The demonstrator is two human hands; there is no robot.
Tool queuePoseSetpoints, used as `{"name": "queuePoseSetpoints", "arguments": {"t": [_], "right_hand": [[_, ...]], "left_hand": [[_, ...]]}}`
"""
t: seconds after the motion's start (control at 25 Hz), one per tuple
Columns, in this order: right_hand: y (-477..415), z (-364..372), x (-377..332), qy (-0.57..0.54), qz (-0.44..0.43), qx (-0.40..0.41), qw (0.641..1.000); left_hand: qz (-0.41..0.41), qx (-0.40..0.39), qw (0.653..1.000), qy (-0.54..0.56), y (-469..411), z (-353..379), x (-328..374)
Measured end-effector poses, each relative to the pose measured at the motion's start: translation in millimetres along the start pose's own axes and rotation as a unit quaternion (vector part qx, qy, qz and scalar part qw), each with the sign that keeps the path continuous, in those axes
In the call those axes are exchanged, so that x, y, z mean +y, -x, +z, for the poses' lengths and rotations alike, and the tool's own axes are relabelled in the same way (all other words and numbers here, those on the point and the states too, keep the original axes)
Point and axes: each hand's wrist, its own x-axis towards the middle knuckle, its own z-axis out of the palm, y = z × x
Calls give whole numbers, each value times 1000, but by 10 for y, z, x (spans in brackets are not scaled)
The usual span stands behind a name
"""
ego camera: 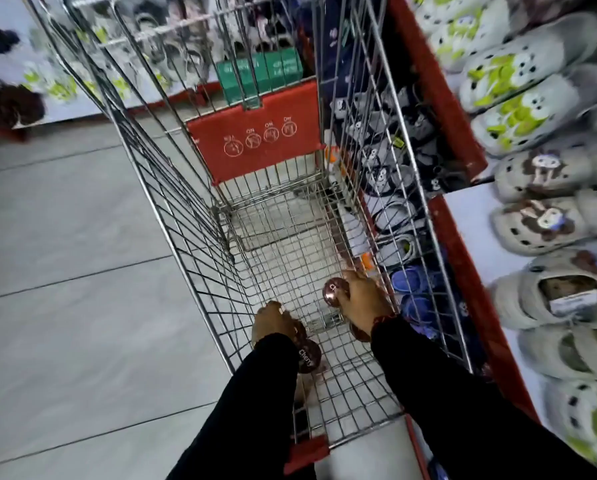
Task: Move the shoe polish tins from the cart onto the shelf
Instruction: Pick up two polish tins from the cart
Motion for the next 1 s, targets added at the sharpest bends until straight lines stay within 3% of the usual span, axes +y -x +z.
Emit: {"name": "queuePoseSetpoints", "arguments": {"t": [0.2, 0.48, 0.64, 0.84, 1.0], "right_hand": [[-331, 313, 176, -49, 83, -34, 995], [-470, 515, 270, -35, 92, -9, 995], [-482, 499, 290, -94, 101, 15, 990], [-435, 468, 288, -222, 151, 77, 960], [-323, 422, 319, -323, 201, 122, 917]], "left_hand": [[-98, -36, 994, -32, -299, 259, -140], [-109, -8, 993, -45, -303, 458, -140], [-88, -11, 996, -5, -265, 459, -90], [-73, 7, 996, 47, -329, 378, -57], [-76, 35, 990, 111, -265, 254, 4]]}}
